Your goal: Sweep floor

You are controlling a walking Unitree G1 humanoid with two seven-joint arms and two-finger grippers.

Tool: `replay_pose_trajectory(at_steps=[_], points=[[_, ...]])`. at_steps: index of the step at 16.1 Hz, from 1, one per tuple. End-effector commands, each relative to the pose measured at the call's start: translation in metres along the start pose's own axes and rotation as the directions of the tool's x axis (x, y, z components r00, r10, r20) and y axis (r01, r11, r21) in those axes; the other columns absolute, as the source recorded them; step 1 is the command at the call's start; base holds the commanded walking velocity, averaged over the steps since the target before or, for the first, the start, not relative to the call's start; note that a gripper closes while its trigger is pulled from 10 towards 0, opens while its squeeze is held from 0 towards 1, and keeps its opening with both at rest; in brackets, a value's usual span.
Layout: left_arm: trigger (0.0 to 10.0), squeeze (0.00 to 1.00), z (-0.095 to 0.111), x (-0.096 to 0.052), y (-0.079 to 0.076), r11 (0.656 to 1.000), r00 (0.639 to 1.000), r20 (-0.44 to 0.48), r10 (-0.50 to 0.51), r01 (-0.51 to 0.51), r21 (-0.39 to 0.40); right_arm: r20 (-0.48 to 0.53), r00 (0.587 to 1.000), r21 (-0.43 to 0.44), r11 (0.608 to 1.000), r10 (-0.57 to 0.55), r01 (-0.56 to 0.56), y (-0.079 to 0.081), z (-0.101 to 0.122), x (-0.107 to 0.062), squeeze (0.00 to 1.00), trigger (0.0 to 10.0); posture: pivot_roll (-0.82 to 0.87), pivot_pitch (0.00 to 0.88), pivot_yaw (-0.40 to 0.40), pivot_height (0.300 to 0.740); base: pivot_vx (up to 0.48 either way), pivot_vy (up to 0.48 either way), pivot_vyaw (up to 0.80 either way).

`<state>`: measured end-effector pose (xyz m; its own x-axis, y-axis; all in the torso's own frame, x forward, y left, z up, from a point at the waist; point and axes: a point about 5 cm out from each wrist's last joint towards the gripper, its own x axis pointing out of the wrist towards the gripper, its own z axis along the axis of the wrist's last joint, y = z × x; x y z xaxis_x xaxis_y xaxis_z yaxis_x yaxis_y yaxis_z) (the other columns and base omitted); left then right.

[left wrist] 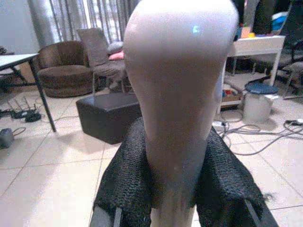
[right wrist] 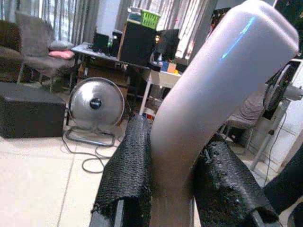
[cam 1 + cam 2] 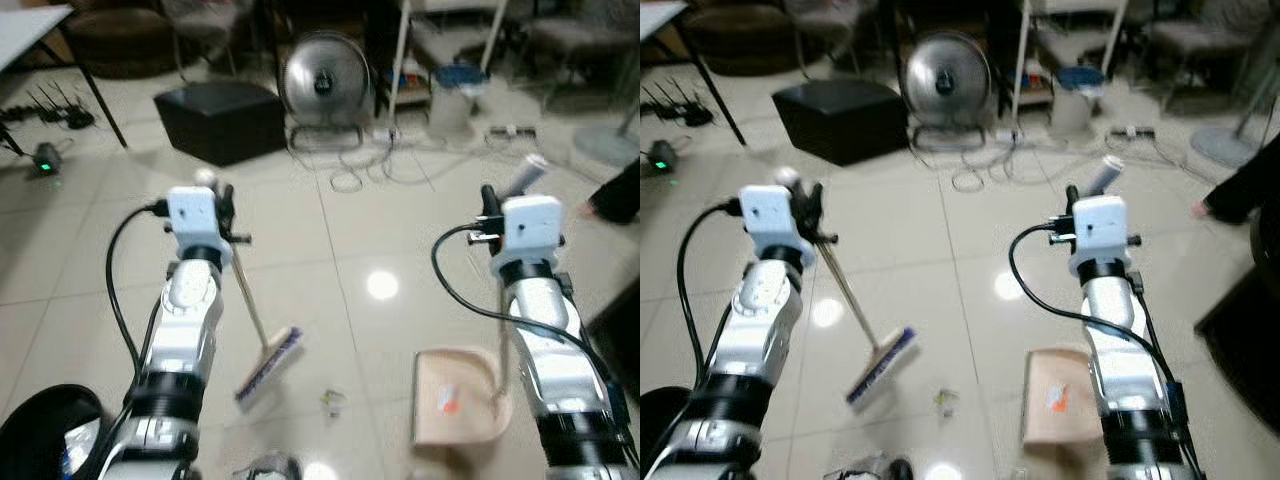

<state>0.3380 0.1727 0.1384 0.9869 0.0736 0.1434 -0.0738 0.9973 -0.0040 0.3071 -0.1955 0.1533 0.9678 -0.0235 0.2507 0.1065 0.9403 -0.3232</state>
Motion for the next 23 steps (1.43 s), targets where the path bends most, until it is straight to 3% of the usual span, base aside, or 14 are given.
replay_pose_trajectory(at_steps=[1,4,7,9,13,17,20,23], points=[[10.0,0.0,0.006,0.006,0.005,0.998,0.997,0.042,0.058,-0.057,-0.019,0.057,0.998,-0.02,1.0,-0.003,0.004,0.0,0.004,0.006,0.0,10.0,0.07,0.208,0.103,0.74,0.0,0.0,0.0],[10.0,0.0,0.006,0.01,0.009,0.996,0.993,0.081,0.082,-0.078,-0.05,0.117,0.993,-0.056,0.998,0.004,0.003,0.007,0.005,0.014,0.0,10.0,0.11,0.308,0.135,0.74,0.0,0.0,0.0],[10.0,0.0,0.001,0.008,0.011,0.991,0.991,0.084,0.109,-0.101,-0.09,0.184,0.983,-0.054,0.998,-0.001,0.011,0.011,0.013,0.017,0.0,10.0,0.11,0.353,0.147,0.74,0.0,0.0,0.0],[10.0,0.0,0.002,0.009,0.003,0.994,0.989,0.119,0.085,-0.076,-0.082,0.229,0.973,-0.037,0.999,0.009,0.0,0.02,0.015,0.019,0.0,10.0,0.15,0.393,0.169,0.74,0.0,0.0,0.0],[10.0,0.0,-0.007,0.008,-0.005,0.995,0.99,0.124,0.066,-0.057,-0.078,0.27,0.96,0.025,0.996,0.075,-0.085,0.067,0.014,0.009,0.0,10.0,0.16,0.399,0.197,0.74,0.0,0.0,0.0],[10.0,0.0,-0.011,0.013,-0.026,0.993,0.995,0.091,0.047,-0.036,-0.114,0.276,0.954,0.028,0.991,0.117,-0.13,0.096,0.011,-0.004,0.0,10.0,0.18,0.415,0.216,0.74,0.0,0.0,0.0],[10.0,0.0,-0.018,0.011,-0.045,0.988,0.999,0.049,0.005,0.003,-0.151,0.261,0.959,0.01,0.993,0.113,-0.12,0.099,0.007,-0.006,0.0,10.0,0.17,0.411,0.222,0.74,0.0,0.0,0.0],[10.0,0.0,-0.028,0.003,-0.06,0.968,1.0,-0.012,0.023,-0.025,-0.251,0.245,0.967,0.02,0.997,0.067,-0.074,0.095,0.004,-0.005,0.0,10.0,0.17,0.399,0.222,0.74,0.0,0.0,0.0]])
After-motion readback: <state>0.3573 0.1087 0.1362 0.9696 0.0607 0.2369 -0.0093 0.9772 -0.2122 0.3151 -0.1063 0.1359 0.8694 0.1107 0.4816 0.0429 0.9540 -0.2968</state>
